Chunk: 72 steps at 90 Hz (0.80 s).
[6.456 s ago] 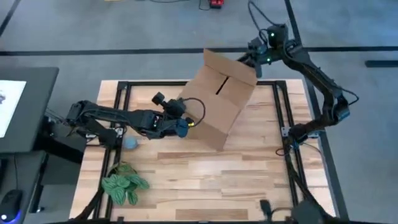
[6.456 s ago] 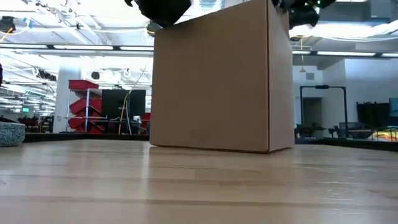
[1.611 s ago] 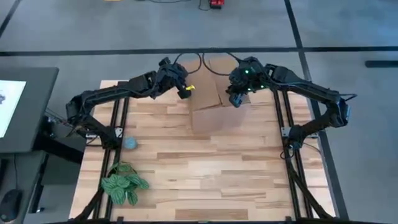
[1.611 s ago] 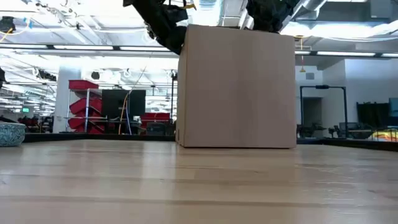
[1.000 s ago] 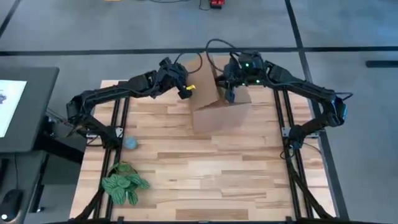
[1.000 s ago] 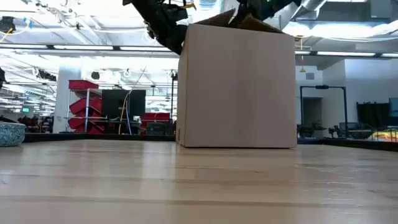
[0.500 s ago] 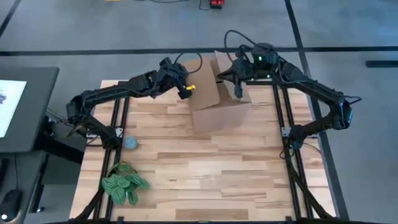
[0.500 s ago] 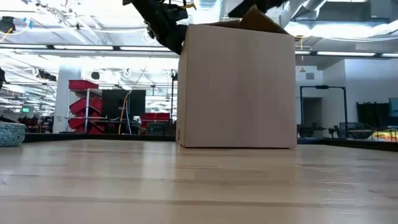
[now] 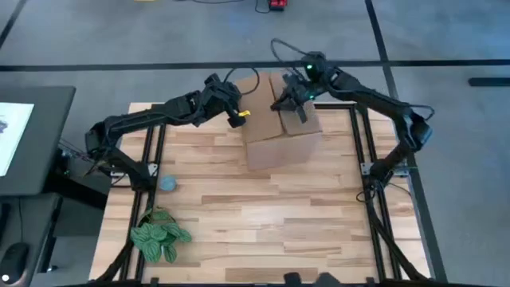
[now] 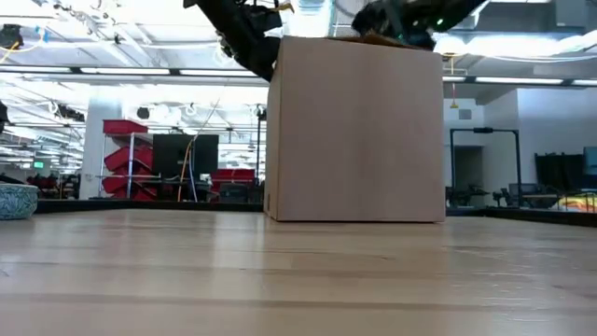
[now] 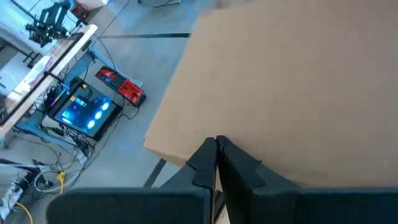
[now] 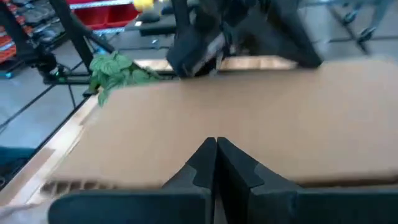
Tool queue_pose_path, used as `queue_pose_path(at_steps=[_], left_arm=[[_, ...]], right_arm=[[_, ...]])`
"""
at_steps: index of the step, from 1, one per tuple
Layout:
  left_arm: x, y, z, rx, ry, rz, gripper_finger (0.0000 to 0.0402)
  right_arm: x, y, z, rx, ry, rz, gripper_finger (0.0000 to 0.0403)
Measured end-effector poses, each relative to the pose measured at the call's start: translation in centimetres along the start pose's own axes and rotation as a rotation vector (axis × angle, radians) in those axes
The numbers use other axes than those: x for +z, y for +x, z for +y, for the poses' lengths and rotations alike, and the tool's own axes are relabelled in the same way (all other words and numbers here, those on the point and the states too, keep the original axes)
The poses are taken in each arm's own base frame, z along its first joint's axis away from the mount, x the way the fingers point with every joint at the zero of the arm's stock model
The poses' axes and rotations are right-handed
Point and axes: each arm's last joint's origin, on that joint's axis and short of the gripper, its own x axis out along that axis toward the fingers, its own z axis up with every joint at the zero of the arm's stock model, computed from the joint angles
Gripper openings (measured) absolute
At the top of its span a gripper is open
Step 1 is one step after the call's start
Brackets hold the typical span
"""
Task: Wrap mug
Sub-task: Close the cardboard box
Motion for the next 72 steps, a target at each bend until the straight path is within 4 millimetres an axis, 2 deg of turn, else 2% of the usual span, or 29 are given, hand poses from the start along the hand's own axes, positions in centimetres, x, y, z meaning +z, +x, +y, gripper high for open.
queue_pose_path(at_steps=[16, 22, 28, 42, 50, 62, 72], left_arm=[[1.1, -3.3, 1.1, -0.047, -0.032, -0.101, 0.0000], [1.4, -4.8, 1.4, -0.114, -0.076, -0.157, 0.0000], [1.6, -5.7, 0.9, -0.228, -0.094, -0.192, 0.0000], [1.6, -6.7, -2.4, -0.558, -0.050, -0.201, 0.0000], [1.6, -7.1, -4.7, -0.670, -0.004, -0.188, 0.0000], [2.0, -7.8, -8.8, -0.771, 0.104, -0.218, 0.0000], [2.2, -7.4, -11.8, -0.730, 0.128, -0.216, 0.0000]], right_arm=[[-0.8, 1.9, -0.5, 0.031, -0.033, 0.014, 0.0000], [-0.9, 2.2, -0.5, 0.035, -0.039, 0.016, 0.0000], [-0.9, 2.3, -0.6, 0.033, -0.040, 0.016, 0.0000], [-1.1, 2.0, -0.9, 0.008, -0.033, 0.021, 0.0000], [-1.0, 2.0, -1.0, 0.001, -0.019, 0.016, 0.0000], [-1.1, 2.1, -1.0, -0.007, -0.010, 0.018, 0.0000], [-1.0, 2.3, -0.8, 0.001, -0.011, 0.017, 0.0000]])
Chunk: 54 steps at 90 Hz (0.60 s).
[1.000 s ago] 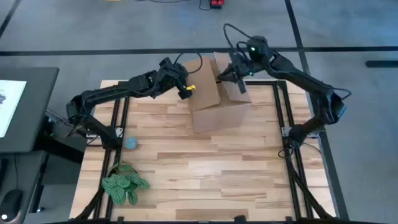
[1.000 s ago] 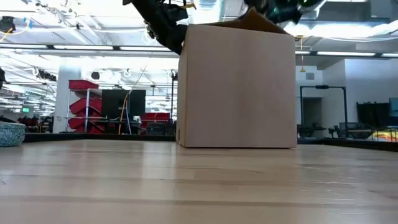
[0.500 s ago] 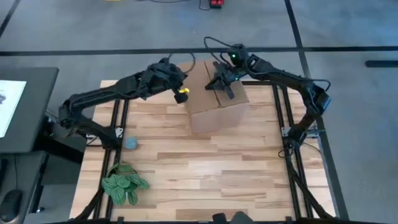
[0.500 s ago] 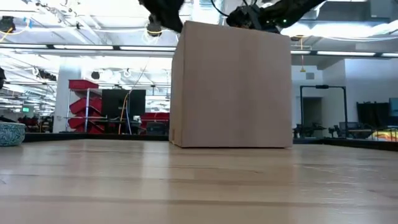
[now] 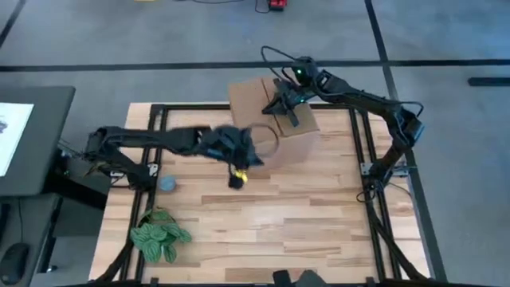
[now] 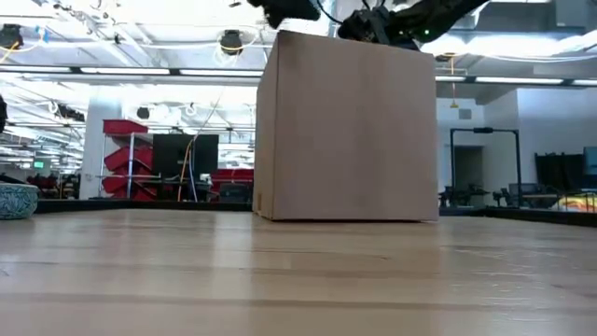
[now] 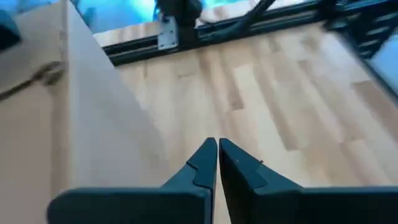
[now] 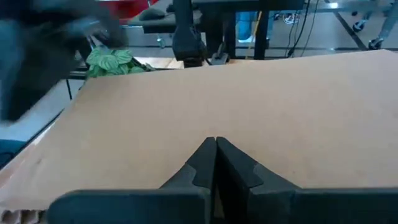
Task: Wrap mug
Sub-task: Close the cardboard box
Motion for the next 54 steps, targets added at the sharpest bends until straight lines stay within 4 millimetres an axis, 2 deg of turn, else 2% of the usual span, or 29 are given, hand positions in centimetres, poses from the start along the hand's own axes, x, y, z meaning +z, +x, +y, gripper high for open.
queue_pose_path(at_steps=[13, 29, 54], left_arm=[[-1.0, 2.4, -0.6, 0.229, 0.033, 0.122, 0.0000], [-2.4, 3.5, 0.0, 0.511, 0.020, 0.269, 0.0000], [-3.0, 3.2, 1.0, 0.532, 0.001, 0.324, 0.0000]], right_arm=[[0.0, 0.0, 0.0, -0.016, 0.008, 0.007, 0.0001], [0.0, 0.1, -0.2, -0.055, 0.008, 0.014, 0.0001], [-0.1, 0.1, -0.9, -0.091, -0.051, 0.001, 0.0001]])
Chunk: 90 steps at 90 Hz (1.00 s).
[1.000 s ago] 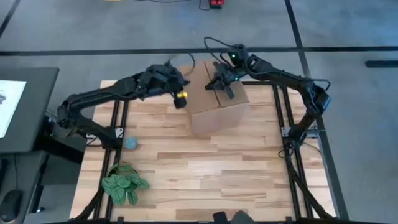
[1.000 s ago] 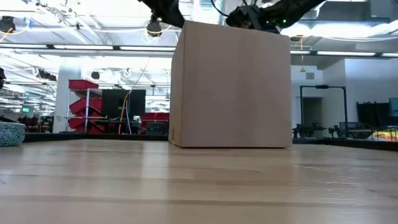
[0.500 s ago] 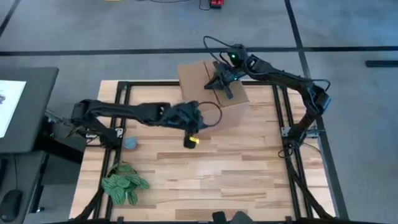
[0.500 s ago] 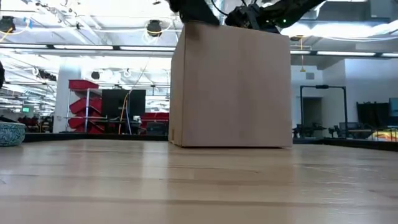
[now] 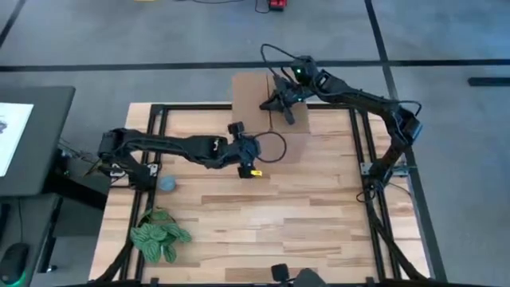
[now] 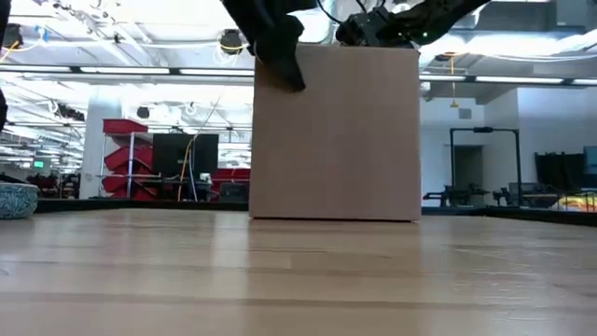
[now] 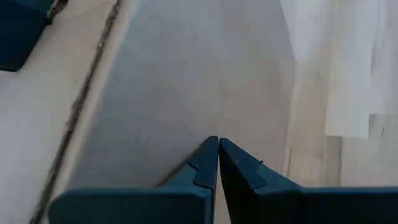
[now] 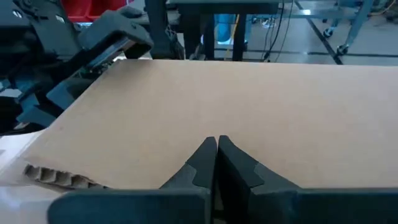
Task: Wrap mug
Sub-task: Close the cardboard box
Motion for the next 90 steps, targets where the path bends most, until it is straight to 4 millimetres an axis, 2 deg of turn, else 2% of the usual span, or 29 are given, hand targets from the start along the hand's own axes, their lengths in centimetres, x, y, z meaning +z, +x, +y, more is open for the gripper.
queue_pose_path(at_steps=[29, 52, 72, 90], left_arm=[[0.1, -1.1, -1.2, -0.034, -0.031, -0.021, 0.0000], [0.2, -4.9, -1.5, -0.099, -0.127, -0.088, 0.0000], [-0.4, -8.7, -0.2, -0.132, -0.208, -0.125, 0.0000], [-1.3, -10.9, 1.4, -0.047, -0.238, -0.136, 0.0000]], right_arm=[[0.5, -0.2, 0.2, -0.004, 0.009, -0.006, 0.0000], [0.5, -0.2, 0.2, -0.003, 0.017, -0.003, 0.0000], [0.5, -0.2, 0.2, -0.003, 0.033, -0.002, 0.0000], [0.5, -0.3, 0.2, -0.004, 0.032, -0.002, 0.0000]])
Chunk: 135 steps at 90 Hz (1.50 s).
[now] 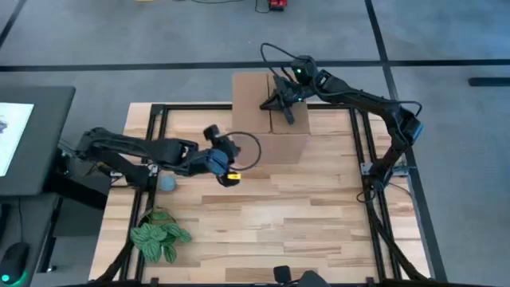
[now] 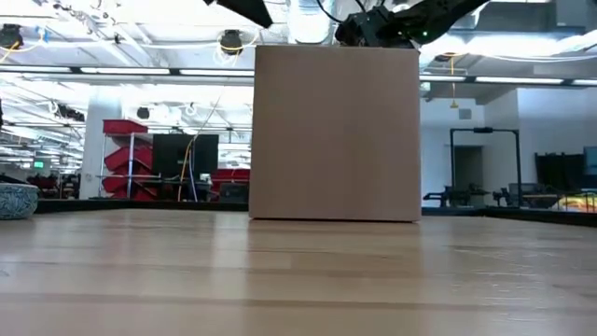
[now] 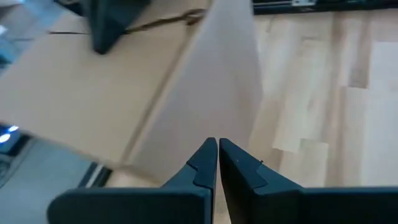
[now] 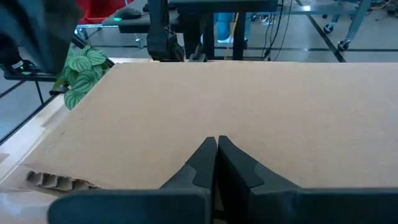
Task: Wrap mug
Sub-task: Close the cardboard box
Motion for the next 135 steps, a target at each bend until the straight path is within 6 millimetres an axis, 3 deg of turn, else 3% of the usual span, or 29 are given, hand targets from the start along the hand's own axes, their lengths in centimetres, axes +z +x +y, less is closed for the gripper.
queue_pose_path(at_steps=[33, 90, 135], left_arm=[[-0.4, -2.1, 2.0, 0.035, 0.003, -0.002, 0.0000], [-0.5, -2.0, 2.9, 0.081, 0.022, 0.007, 0.0000], [-0.7, -2.6, 3.4, 0.074, 0.050, 0.016, 0.0000]], right_arm=[[0.1, -0.1, -0.1, -0.004, -0.006, -0.006, 0.0000], [-0.1, 0.0, -0.2, -0.006, -0.064, -0.007, 0.0000], [-0.1, 0.6, 0.2, 0.005, 0.035, -0.001, 0.0000]])
